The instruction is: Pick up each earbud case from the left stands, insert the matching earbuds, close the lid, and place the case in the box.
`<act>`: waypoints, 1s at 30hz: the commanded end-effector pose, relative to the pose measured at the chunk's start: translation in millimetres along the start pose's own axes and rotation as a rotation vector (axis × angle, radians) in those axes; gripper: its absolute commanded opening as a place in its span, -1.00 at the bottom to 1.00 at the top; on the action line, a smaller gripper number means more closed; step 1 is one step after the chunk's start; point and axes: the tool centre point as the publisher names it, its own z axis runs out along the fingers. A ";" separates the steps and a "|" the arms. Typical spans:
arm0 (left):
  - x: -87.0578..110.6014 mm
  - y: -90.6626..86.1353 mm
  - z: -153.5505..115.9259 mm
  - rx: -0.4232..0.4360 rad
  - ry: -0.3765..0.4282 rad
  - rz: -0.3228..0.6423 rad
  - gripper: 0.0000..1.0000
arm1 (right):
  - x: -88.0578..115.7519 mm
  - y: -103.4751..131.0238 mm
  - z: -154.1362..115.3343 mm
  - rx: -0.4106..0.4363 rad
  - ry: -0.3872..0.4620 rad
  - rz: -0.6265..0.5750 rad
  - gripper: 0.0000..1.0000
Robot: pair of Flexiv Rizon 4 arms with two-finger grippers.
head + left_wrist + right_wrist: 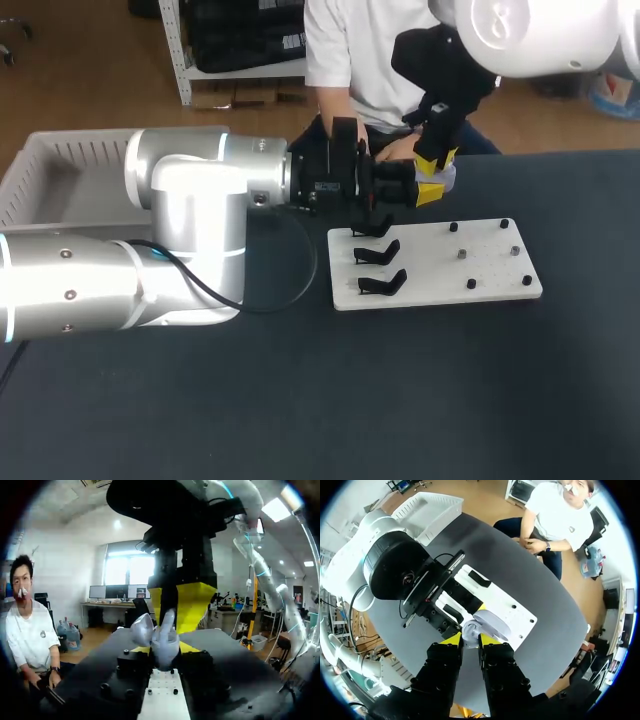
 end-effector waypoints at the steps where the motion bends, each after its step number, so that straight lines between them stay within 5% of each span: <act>1: -0.3 0.3 0.9 -0.001 -0.006 0.004 -1.00 | -3.2 -0.2 1.3 0.003 0.007 -0.002 -1.00; 14: -0.3 0.3 0.9 -0.001 -0.006 0.004 -1.00 | -4.6 0.1 3.6 0.010 0.024 -0.008 -1.00; 20: -0.3 0.3 0.9 -0.001 -0.006 0.004 -1.00 | -4.8 -0.7 1.0 0.007 0.017 -0.008 -0.51; 30: -0.3 0.3 0.9 -0.001 -0.006 0.004 -1.00 | -5.1 -0.7 -0.3 0.004 0.016 -0.010 -0.27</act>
